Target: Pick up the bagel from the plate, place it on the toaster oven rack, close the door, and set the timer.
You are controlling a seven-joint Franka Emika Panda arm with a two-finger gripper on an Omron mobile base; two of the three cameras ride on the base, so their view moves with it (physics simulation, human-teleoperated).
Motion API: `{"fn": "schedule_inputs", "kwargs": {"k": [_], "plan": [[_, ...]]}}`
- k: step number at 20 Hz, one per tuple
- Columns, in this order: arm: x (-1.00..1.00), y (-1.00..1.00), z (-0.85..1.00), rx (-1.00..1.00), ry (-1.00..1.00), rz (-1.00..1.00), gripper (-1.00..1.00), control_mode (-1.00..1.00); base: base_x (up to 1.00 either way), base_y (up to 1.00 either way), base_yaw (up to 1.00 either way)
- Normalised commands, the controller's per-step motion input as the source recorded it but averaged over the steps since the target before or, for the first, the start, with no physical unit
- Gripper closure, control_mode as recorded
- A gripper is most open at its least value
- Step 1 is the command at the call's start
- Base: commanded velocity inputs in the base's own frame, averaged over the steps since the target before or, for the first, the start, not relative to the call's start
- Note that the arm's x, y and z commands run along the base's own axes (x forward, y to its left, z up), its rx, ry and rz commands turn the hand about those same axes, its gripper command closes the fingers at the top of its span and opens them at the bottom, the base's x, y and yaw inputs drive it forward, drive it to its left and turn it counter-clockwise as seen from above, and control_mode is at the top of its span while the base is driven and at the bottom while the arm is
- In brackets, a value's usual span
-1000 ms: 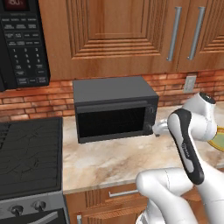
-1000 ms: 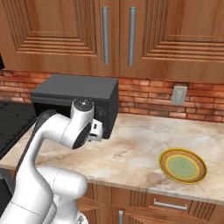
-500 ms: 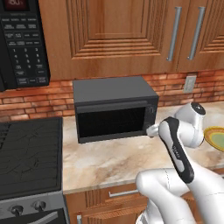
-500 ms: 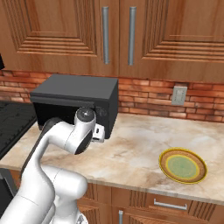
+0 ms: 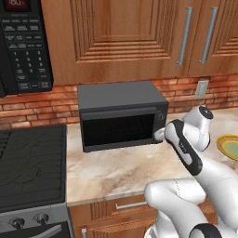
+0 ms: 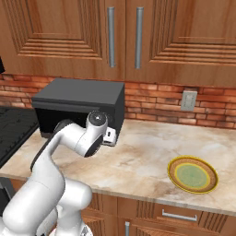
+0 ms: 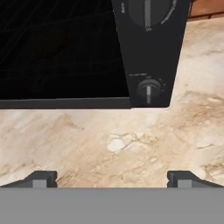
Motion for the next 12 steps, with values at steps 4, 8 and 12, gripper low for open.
{"fn": "schedule_inputs", "kwargs": {"k": [4, 8, 12], "plan": [[0.26, -0.18, 0.00, 0.00, 0.00, 0.00, -1.00, -1.00, 0.00, 0.00, 0.00], [0.20, -0.05, -0.04, 0.00, 0.00, 0.00, -1.00, -1.00, 0.00, 0.00, 0.00], [0.16, 0.00, -0.18, 0.00, 0.00, 0.00, -1.00, -1.00, 0.00, 0.00, 0.00]]}}
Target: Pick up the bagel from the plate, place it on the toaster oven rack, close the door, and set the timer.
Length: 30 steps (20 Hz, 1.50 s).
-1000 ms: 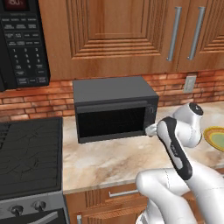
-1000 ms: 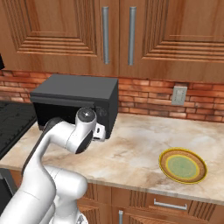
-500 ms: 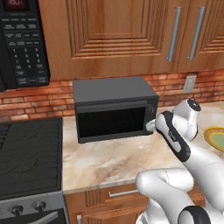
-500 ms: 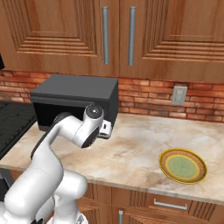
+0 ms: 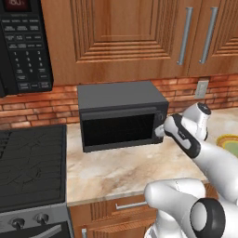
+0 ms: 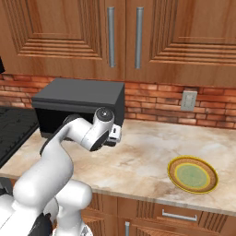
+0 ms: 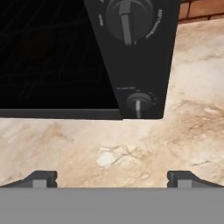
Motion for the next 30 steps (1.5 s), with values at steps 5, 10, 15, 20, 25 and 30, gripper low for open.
{"fn": "schedule_inputs", "kwargs": {"k": [5, 10, 15, 20, 25, 30], "plan": [[0.09, 0.00, -0.23, 0.00, 0.00, 0.00, -1.00, -1.00, 0.00, 0.00, 0.00], [0.15, 0.00, -0.17, 0.00, 0.00, 0.00, -1.00, -1.00, 0.00, 0.00, 0.00], [0.31, 0.00, -0.05, 0.00, 0.00, 0.00, -1.00, -1.00, 0.00, 0.00, 0.00], [0.28, -0.01, -0.09, 0.00, 0.00, 0.00, -1.00, -1.00, 0.00, 0.00, 0.00], [0.18, -0.08, -0.13, 0.00, 0.00, 0.00, -1.00, -1.00, 0.00, 0.00, 0.00], [0.22, -0.03, -0.12, 0.00, 0.00, 0.00, -1.00, -1.00, 0.00, 0.00, 0.00]]}}
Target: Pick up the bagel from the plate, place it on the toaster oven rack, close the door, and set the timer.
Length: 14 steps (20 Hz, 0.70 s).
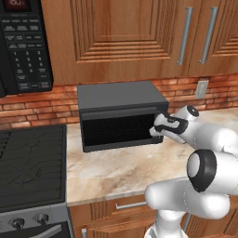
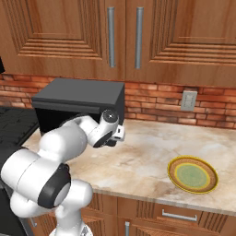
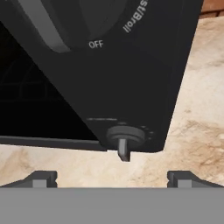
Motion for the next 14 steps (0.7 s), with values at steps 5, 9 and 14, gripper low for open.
{"fn": "schedule_inputs", "kwargs": {"k": [5, 9, 14], "plan": [[0.21, -0.01, -0.08, 0.00, 0.00, 0.00, -1.00, -1.00, 0.00, 0.00, 0.00], [0.14, -0.04, -0.11, 0.00, 0.00, 0.00, -1.00, -1.00, 0.00, 0.00, 0.00], [0.17, -0.03, -0.14, 0.00, 0.00, 0.00, -1.00, -1.00, 0.00, 0.00, 0.00]]}}
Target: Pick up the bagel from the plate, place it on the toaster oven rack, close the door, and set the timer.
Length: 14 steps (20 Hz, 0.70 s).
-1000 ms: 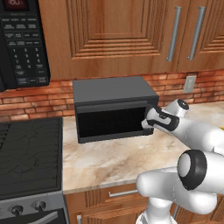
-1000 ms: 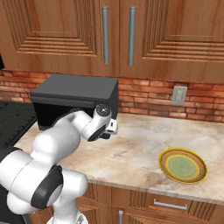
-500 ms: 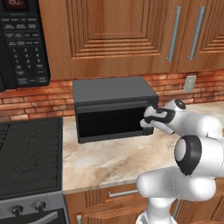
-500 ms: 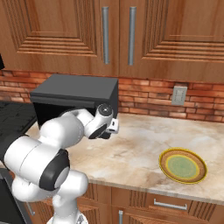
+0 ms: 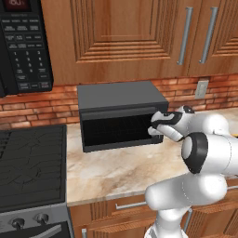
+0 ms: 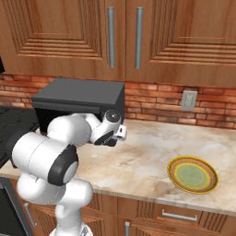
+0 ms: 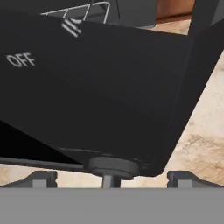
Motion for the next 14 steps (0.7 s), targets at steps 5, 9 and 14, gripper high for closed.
{"fn": "schedule_inputs", "kwargs": {"k": [5, 9, 14], "plan": [[0.23, -0.02, -0.10, 0.00, 0.00, 0.00, -1.00, -1.00, 0.00, 0.00, 0.00], [0.20, -0.06, -0.12, 0.00, 0.00, 0.00, -1.00, -1.00, 0.00, 0.00, 0.00], [0.12, -0.08, -0.14, 0.00, 0.00, 0.00, -1.00, -1.00, 0.00, 0.00, 0.00]]}}
